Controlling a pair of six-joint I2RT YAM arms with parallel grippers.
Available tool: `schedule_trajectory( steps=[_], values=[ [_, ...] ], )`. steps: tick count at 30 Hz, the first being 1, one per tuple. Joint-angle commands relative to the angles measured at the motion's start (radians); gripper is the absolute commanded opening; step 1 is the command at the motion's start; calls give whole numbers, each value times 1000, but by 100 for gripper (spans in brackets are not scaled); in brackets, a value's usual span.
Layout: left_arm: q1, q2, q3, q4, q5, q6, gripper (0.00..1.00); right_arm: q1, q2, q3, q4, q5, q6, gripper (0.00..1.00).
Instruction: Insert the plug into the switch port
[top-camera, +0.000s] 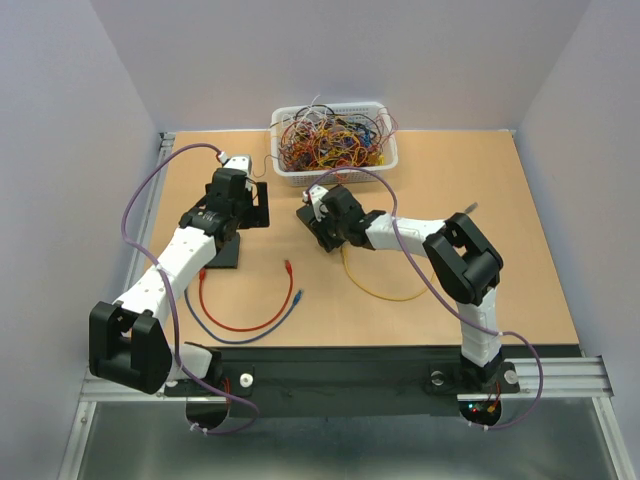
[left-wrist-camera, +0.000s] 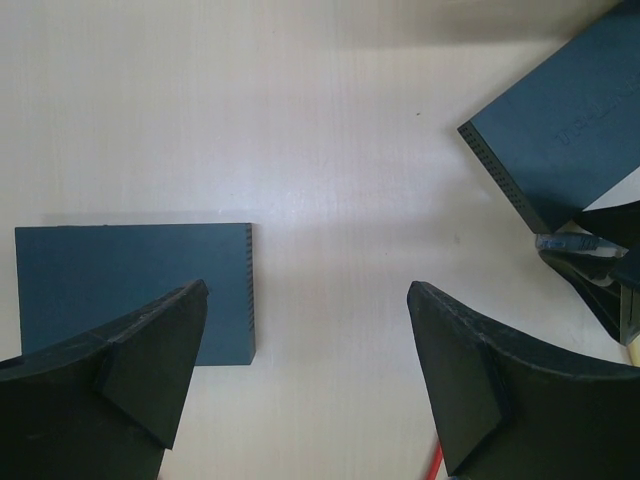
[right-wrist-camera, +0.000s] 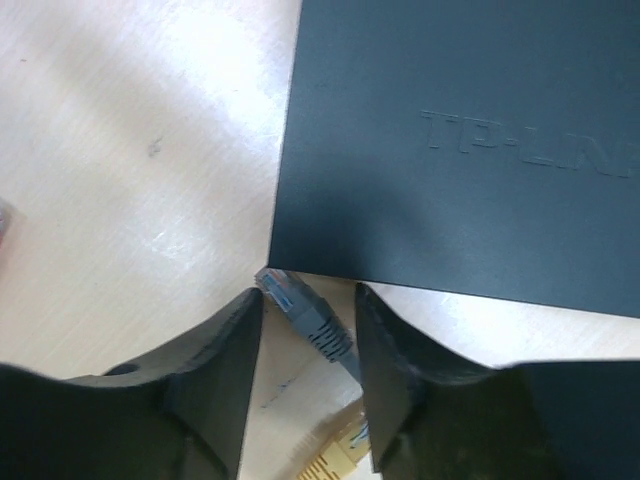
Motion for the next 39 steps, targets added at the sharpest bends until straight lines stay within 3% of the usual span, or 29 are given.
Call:
schedule_trajectory(
  steps=[1, 7, 17, 26, 30, 39],
  values=[
    [7, -12, -14, 23, 0, 6, 93, 5, -12, -33, 0, 58, -20, 50],
    [7, -8, -14, 20, -3, 6, 93, 2, -47, -64, -1, 110, -23, 58],
    [7, -6, -17, 20, -3, 6, 93, -13, -50, -69, -1, 47, -11, 53],
    [8, -3, -17, 20, -5, 6, 93, -22, -33, -75, -1, 15, 0, 30],
    [8, 0, -18, 19, -5, 6, 93, -25, -40, -93, 0, 6, 9, 13],
    [7, 8, -20, 20, -5, 4, 93, -48, -128, -174, 7, 28, 61, 4]
  ],
)
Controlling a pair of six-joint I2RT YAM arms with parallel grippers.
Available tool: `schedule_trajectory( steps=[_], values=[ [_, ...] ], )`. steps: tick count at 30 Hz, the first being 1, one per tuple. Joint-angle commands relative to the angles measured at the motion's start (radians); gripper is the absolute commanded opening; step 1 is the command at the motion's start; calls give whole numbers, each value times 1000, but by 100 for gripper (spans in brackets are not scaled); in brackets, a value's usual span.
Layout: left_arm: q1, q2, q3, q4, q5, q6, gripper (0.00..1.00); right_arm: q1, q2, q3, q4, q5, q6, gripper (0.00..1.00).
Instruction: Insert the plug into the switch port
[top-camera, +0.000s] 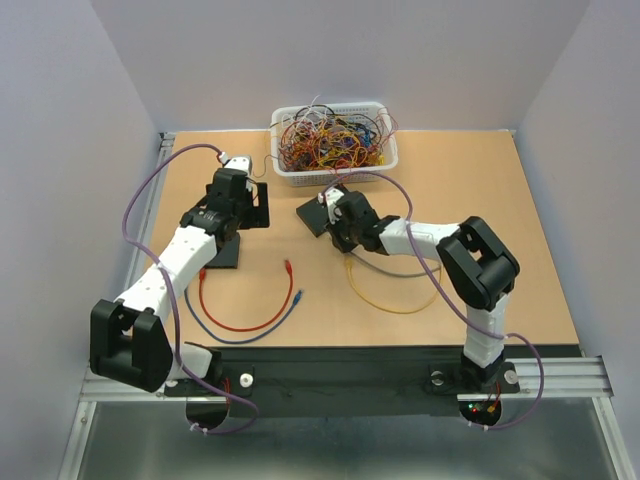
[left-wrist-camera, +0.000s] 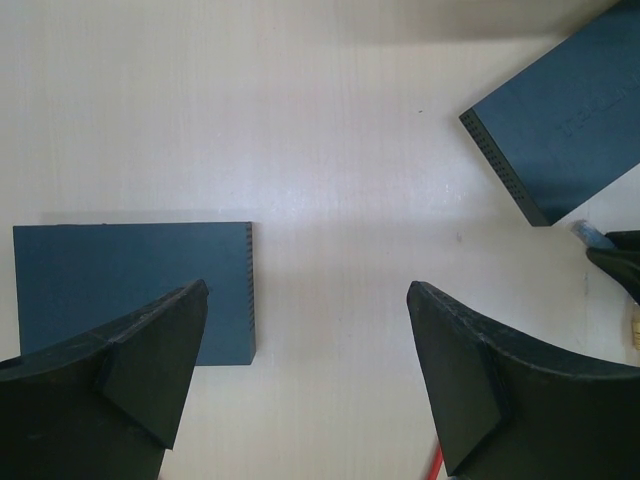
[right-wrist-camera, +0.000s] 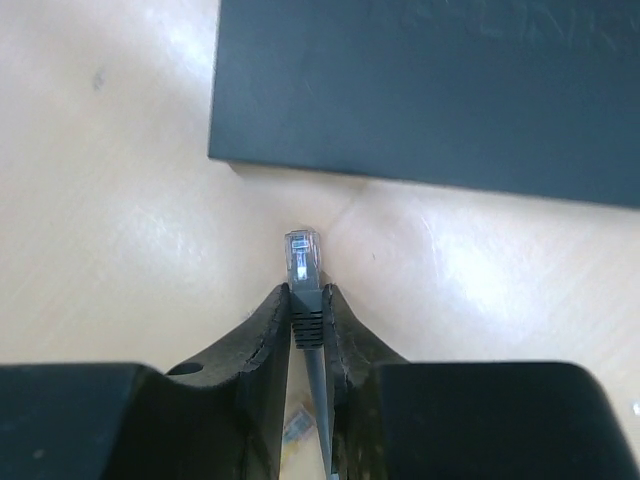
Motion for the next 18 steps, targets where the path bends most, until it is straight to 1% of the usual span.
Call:
schedule_trajectory(
  steps=[1, 3, 10, 14, 18],
  values=[
    [7, 2, -21, 23, -3, 4, 93, -21, -59, -55, -44, 34, 37, 4],
    [5, 4, -22, 23, 1, 4, 93, -33, -97, -80, -41, 63, 52, 1],
    [5, 54, -7, 39, 53, 6, 93, -142, -209, -151, -37, 108, 166, 0],
    [5, 129, 40, 17, 70, -8, 93, -206, -203, -139, -35, 117, 207, 0],
    [-9, 215, 128, -35, 15, -73, 92, -242, -166, -88, -35, 124, 226, 0]
  ],
)
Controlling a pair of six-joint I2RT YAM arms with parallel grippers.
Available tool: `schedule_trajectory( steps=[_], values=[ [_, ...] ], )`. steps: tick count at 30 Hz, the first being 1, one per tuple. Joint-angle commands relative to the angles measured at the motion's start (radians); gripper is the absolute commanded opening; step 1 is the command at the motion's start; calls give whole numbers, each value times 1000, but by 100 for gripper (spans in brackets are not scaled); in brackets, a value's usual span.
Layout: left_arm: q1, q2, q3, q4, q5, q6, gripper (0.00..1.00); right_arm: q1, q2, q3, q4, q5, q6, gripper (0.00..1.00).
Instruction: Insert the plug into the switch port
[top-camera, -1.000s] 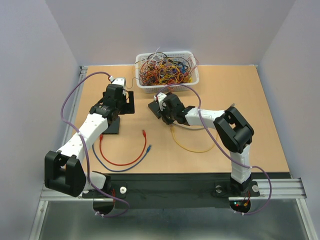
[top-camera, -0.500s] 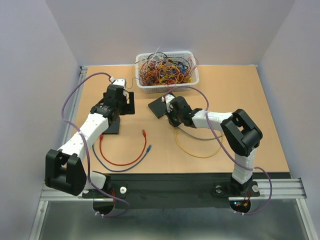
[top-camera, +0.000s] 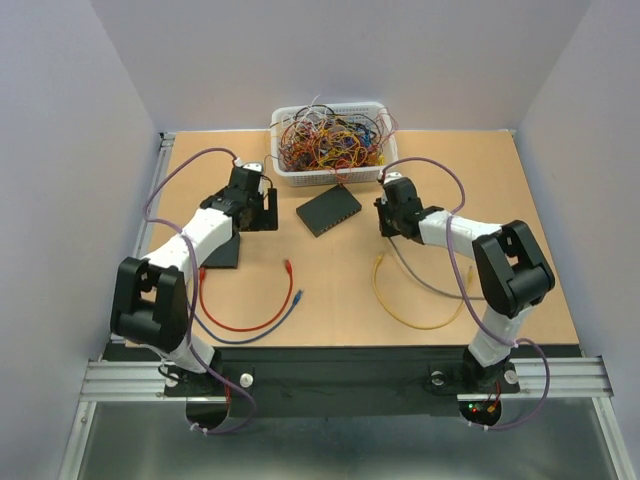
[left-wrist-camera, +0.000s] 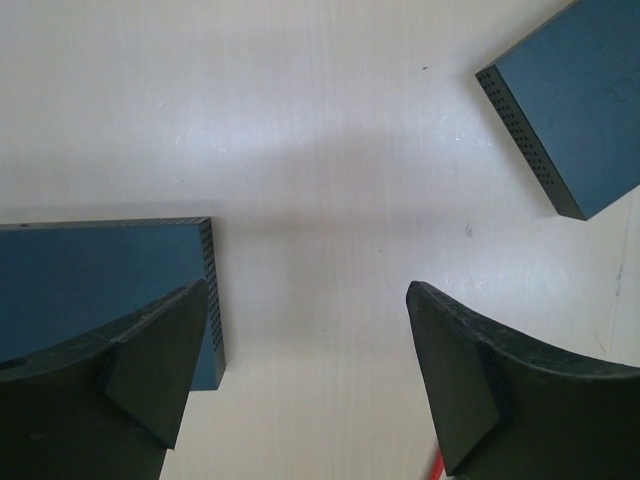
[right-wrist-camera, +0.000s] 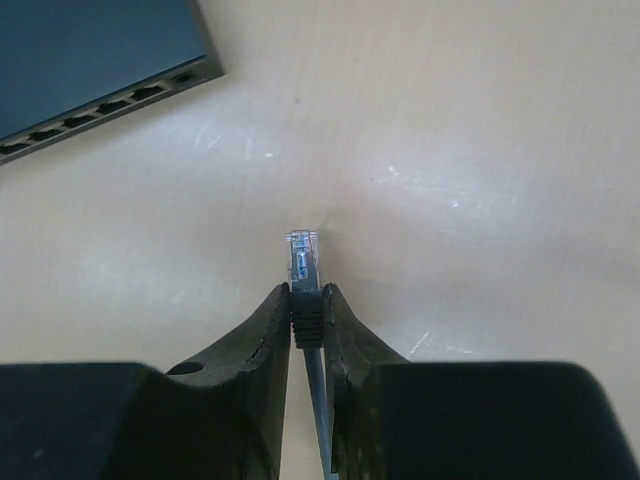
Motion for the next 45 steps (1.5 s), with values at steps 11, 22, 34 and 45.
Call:
schedule_trajectory(
  steps=[11, 22, 34, 45],
  values=[
    [-53, 360, 272, -5, -76, -197, 92, -58, 182, 277, 7, -56, 35, 0],
    [-53, 566, 439, 42, -177, -249, 93, -67, 276, 339, 7, -138, 52, 0],
    [-36, 630, 481, 139, -149, -285, 93, -65, 317, 369, 9, -187, 68, 1],
    [-103, 561, 307, 252, -53, -285, 92, -58, 303, 331, 16, -267, 88, 0]
  ],
)
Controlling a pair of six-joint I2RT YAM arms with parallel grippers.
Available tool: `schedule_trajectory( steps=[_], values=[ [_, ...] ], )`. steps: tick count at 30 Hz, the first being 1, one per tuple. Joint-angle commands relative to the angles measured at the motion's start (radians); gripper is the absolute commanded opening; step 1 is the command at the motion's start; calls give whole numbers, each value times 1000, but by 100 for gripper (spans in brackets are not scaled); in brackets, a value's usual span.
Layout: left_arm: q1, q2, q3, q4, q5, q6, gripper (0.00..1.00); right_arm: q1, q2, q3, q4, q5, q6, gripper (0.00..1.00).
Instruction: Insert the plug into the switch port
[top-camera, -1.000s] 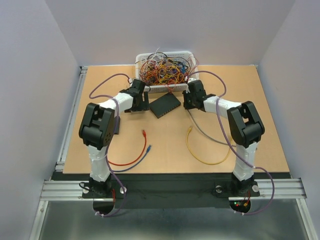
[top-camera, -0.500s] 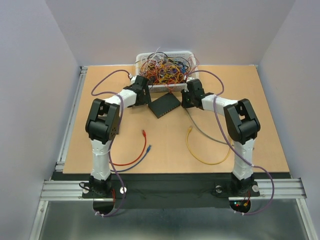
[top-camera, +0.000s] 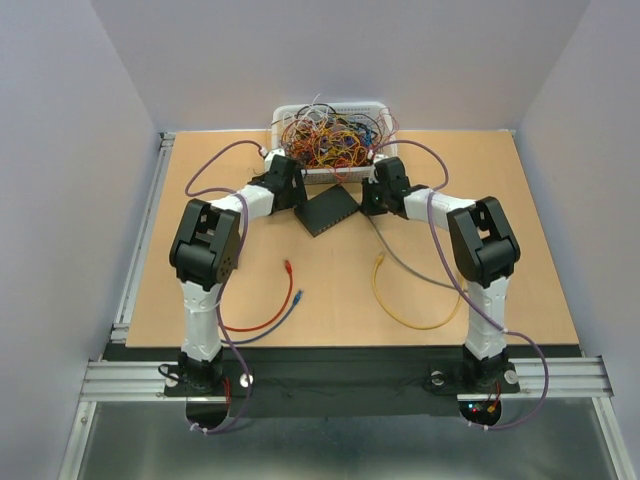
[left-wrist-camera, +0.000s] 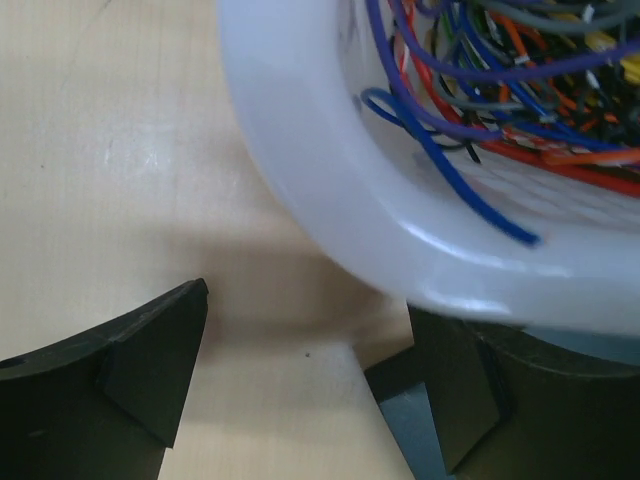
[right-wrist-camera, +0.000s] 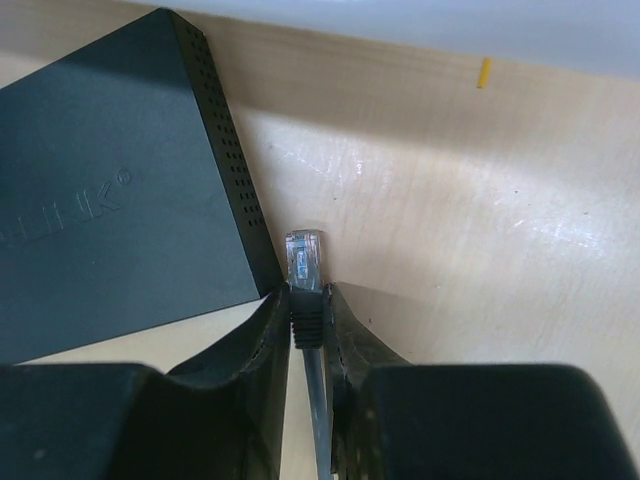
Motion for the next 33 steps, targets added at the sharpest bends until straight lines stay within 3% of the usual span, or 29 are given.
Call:
schedule_trajectory(
  steps=[1, 10, 15, 20, 27, 33],
  values=[
    [-50, -58, -142, 53, 53, -31, 92, 15, -11, -36, 20, -64, 16, 0],
    [-157, -245, -442, 151, 41, -117, 92, 94, -172, -272, 72, -26, 20, 0],
    [-171, -347, -533, 164, 12, -118, 92, 144, -280, -407, 115, -12, 37, 1],
    [-171, -364, -521, 147, -4, -74, 92, 198, -386, -468, 110, 22, 65, 0],
    [-171, -336, -389, 76, -7, 29, 92, 198, -540, -469, -23, 263, 53, 0],
    [-188, -321, -369, 93, 96, 87, 92, 199, -675, -542, -57, 185, 76, 0]
  ],
)
